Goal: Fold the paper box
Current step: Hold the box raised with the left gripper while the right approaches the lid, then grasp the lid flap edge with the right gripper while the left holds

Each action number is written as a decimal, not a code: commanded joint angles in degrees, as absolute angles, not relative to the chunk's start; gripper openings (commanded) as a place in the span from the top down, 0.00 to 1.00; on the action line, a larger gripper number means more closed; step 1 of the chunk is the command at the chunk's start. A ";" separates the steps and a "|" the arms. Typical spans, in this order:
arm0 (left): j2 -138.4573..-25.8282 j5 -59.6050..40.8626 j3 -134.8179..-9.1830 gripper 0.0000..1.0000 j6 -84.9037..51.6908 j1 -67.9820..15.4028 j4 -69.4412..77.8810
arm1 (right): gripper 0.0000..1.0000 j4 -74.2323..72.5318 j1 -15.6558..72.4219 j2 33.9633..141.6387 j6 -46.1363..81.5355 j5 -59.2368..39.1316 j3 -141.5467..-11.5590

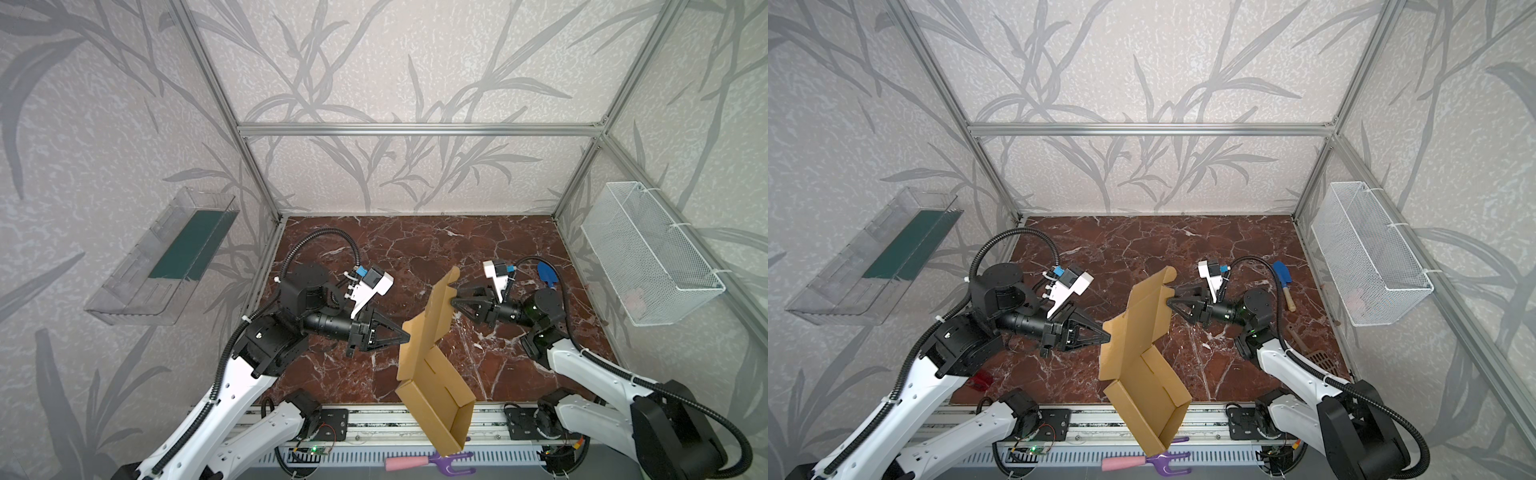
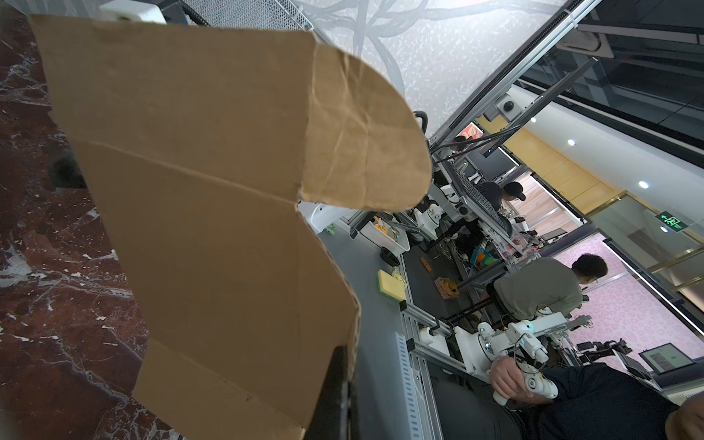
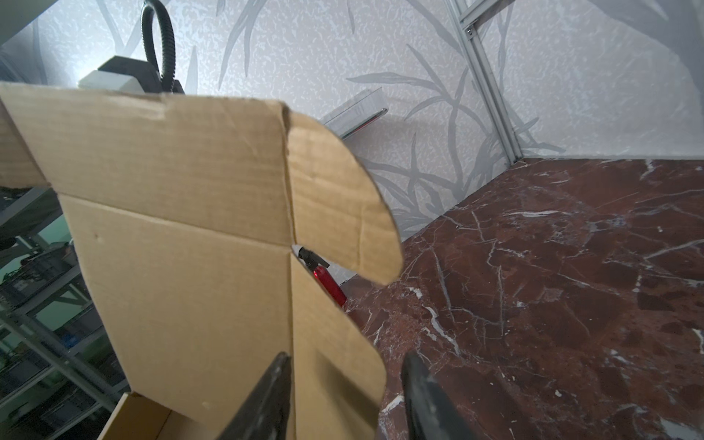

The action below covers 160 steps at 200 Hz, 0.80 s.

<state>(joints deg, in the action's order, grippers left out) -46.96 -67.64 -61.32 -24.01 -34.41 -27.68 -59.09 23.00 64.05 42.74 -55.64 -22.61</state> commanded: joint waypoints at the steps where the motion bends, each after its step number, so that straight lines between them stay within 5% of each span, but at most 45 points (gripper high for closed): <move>1: -46.32 -69.43 -61.52 1.00 -23.54 -34.73 -25.95 | 0.55 -65.25 23.47 65.10 44.41 -57.83 -22.34; 80: -46.01 -65.71 -63.19 1.00 -16.08 -34.81 -35.07 | 0.76 -56.01 23.44 57.99 38.49 -55.43 -21.31; 160: -47.26 -46.11 -61.70 1.00 -8.98 -34.81 -39.46 | 0.90 -33.20 23.93 48.22 28.14 -48.18 -21.45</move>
<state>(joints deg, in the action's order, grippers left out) -46.94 -54.98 -61.78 -12.25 -34.65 -39.38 -42.00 23.31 50.96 32.84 -51.00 -21.43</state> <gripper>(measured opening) 0.048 0.109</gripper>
